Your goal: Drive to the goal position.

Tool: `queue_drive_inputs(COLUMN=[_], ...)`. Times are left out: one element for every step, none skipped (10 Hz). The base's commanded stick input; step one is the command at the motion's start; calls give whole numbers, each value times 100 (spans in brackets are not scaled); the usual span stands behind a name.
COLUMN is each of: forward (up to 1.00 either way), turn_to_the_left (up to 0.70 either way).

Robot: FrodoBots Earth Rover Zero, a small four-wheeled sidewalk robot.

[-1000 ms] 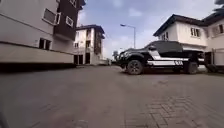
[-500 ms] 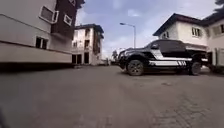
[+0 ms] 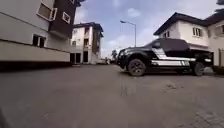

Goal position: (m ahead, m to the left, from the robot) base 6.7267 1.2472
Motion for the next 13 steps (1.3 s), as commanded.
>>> queue_drive_inputs(forward=[70,70,70,70,70,70,70,70,70,70,70,70,70], turn_to_the_left=[0,0,0,0,0,0,0,0,13,23,33,26,14])
